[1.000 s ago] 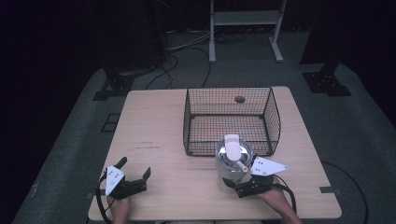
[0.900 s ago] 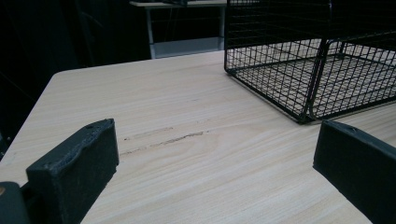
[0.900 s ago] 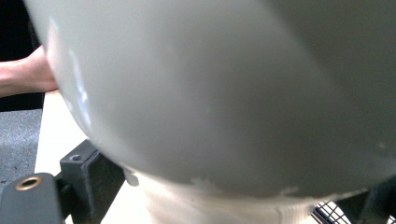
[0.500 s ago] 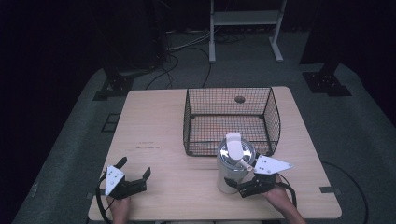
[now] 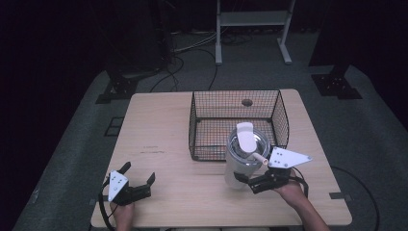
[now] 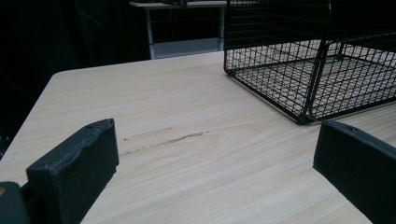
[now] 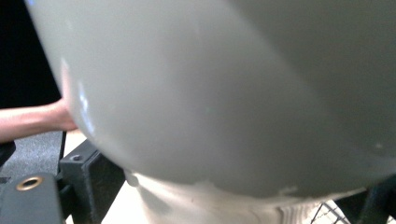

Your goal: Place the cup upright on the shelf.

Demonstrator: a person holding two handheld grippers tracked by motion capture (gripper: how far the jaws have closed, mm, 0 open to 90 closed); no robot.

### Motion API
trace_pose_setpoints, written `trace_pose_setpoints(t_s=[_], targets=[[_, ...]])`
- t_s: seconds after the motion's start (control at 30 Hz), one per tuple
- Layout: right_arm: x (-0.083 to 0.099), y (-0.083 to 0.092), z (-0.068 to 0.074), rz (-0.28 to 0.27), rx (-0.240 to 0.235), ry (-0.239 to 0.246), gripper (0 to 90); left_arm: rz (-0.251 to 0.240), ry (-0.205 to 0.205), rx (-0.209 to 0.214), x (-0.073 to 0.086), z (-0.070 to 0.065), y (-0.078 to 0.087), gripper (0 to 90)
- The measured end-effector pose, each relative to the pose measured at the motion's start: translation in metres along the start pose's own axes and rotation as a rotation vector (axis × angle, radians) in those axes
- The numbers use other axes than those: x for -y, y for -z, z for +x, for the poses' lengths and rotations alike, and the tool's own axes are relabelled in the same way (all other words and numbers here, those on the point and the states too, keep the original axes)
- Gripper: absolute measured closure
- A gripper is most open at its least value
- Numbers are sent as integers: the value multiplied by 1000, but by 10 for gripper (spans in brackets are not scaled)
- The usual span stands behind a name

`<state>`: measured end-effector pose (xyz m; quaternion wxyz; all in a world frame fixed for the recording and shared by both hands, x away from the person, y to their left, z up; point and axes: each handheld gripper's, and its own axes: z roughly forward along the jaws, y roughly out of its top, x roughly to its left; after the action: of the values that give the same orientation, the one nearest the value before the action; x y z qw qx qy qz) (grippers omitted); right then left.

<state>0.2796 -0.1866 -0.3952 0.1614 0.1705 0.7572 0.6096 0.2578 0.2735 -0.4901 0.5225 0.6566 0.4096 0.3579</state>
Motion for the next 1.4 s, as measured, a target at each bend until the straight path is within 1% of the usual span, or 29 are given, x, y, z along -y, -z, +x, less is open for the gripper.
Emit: trace_pose_setpoints(t_s=[0.07,0.1,0.3,0.4,0.43,0.47,0.5,0.63,0.7,0.8,0.83,1.0,1.07,1.1,1.37,1.4], targets=[[-3,0,-1,-2,-2,1,93,0,-1,-1,0,0,0,0],[-10,0,-4,-10,-1,5,93,0,0,0,0,0,0,0],[-28,-2,-13,-22,0,16,93,-1,0,1,0,0,0,0],[-33,-4,-16,-23,5,23,93,-2,-1,0,0,0,0,0],[-38,-5,-20,-20,8,30,93,-1,-1,1,0,0,0,0],[-38,-5,-20,-20,8,30,93,-1,-1,1,0,0,0,0],[-44,-7,-23,-20,14,32,93,-2,-2,2,0,1,0,0],[-50,-9,-28,-28,13,33,93,0,0,2,0,0,0,0],[-57,-13,-34,-32,16,39,93,-1,0,2,0,0,0,0],[-61,-16,-37,-30,22,42,93,-2,1,2,0,0,0,0],[-65,-20,-42,-20,24,46,93,-1,1,2,0,0,0,0],[-72,-29,-54,-1,43,49,93,-4,2,1,0,0,0,0],[-72,-30,-56,-4,45,49,93,-5,3,3,0,1,0,0],[-75,-34,-62,-3,45,47,93,-3,2,2,0,1,0,0],[-82,-49,-81,10,66,41,93,-7,4,5,0,1,0,0],[-82,-49,-81,10,66,41,93,-7,4,5,0,1,0,0]])
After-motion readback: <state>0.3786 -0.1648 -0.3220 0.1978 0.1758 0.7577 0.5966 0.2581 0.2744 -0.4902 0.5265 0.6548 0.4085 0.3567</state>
